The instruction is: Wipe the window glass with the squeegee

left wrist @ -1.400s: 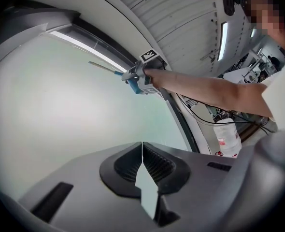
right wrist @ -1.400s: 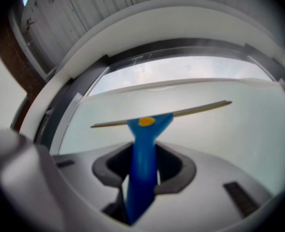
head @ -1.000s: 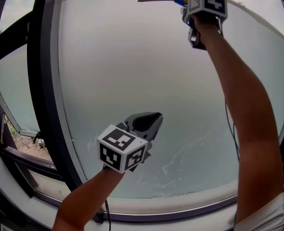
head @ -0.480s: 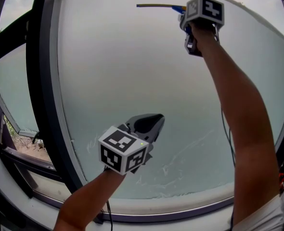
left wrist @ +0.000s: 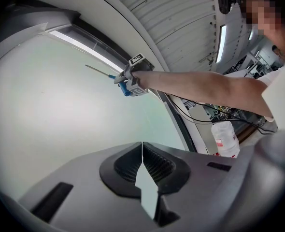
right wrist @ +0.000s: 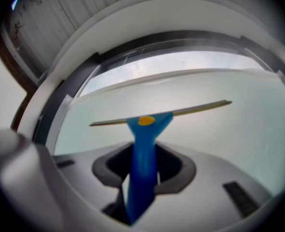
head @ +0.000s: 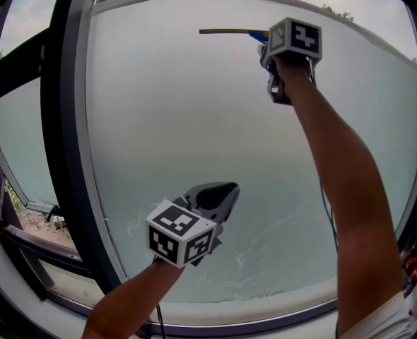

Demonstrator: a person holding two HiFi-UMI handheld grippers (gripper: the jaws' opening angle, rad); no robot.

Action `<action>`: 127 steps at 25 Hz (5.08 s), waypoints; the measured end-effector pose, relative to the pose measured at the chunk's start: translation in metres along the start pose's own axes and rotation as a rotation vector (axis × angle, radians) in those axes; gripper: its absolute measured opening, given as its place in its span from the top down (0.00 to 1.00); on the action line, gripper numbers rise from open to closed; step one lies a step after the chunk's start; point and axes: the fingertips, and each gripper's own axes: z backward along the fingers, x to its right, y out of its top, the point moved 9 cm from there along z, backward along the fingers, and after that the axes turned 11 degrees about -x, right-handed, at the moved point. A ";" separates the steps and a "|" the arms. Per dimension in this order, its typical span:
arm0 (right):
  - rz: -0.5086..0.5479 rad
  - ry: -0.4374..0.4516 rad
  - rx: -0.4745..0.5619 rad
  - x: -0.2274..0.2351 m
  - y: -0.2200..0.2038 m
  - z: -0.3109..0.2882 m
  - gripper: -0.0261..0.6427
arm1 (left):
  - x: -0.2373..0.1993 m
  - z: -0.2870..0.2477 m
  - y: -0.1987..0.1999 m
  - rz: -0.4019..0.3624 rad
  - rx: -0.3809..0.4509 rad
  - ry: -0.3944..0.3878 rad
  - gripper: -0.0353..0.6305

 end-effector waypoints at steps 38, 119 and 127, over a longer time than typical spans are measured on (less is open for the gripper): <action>-0.041 0.011 -0.129 0.019 -0.103 0.018 0.75 | 0.047 0.015 -0.035 0.106 -0.033 -0.053 0.91; -0.069 0.020 -0.303 0.032 -0.333 0.046 0.75 | 0.087 0.027 -0.184 0.389 -0.202 -0.067 0.91; -0.087 0.021 -0.333 0.035 -0.363 0.050 0.75 | 0.092 0.030 -0.204 0.430 -0.229 -0.059 0.91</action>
